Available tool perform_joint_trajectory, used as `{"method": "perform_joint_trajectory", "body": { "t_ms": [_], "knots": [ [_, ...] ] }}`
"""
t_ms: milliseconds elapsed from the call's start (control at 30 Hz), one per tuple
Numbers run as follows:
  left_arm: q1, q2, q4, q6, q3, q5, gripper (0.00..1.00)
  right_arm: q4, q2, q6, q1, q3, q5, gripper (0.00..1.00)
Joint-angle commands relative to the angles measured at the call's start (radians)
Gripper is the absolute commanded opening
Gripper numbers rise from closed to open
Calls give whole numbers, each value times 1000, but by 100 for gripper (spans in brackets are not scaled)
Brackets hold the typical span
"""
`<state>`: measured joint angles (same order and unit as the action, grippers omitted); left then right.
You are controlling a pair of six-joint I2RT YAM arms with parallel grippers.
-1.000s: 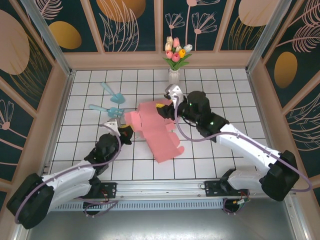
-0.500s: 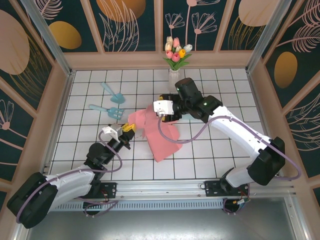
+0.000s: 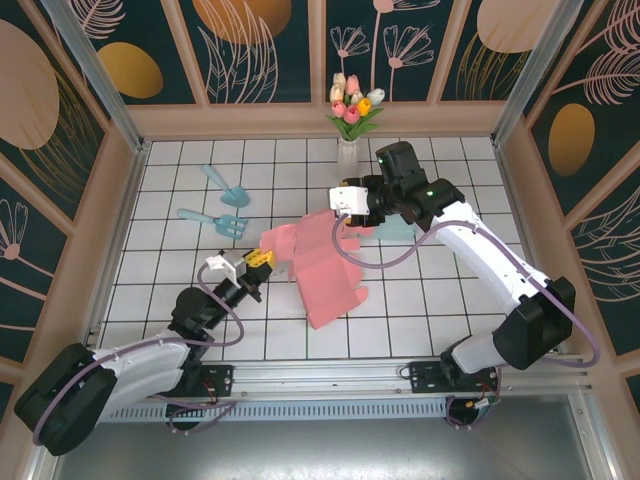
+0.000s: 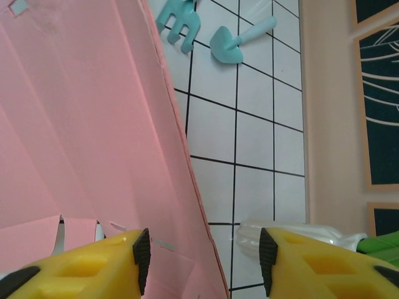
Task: Fold the paper box
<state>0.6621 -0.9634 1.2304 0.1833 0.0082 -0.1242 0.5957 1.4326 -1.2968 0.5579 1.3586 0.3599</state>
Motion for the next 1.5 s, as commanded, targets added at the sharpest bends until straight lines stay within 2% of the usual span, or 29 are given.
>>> {"method": "perform_joint_trajectory", "body": {
  "t_ms": [0,67,467,667,833,1167,1300,1367,1433,1467],
  "knots": [
    [4,2,52,-5,-5,-15,0,41,6,-29,-4,21,56,41],
    [5,0,47,-2,-2,-13,0,47,8,-28,-4,21,65,38],
    [5,-3,57,2,-4,-38,0,80,46,-33,-5,30,61,35],
    [5,2,53,4,-8,-45,0,108,61,-33,-50,47,83,33],
    [6,-2,34,5,3,-20,0,111,48,-32,-51,45,107,16],
    [6,-8,21,13,13,-31,0,80,30,-22,-46,15,146,20],
    [6,-1,15,16,12,-29,0,91,33,-19,-42,20,142,18],
    [5,-1,10,15,16,-25,0,97,33,-18,-42,24,143,12],
    [5,-9,-13,17,28,-13,0,108,34,-16,-42,28,143,0],
    [7,-13,-49,20,44,5,0,111,35,-10,-42,32,134,0]
  ]
}}
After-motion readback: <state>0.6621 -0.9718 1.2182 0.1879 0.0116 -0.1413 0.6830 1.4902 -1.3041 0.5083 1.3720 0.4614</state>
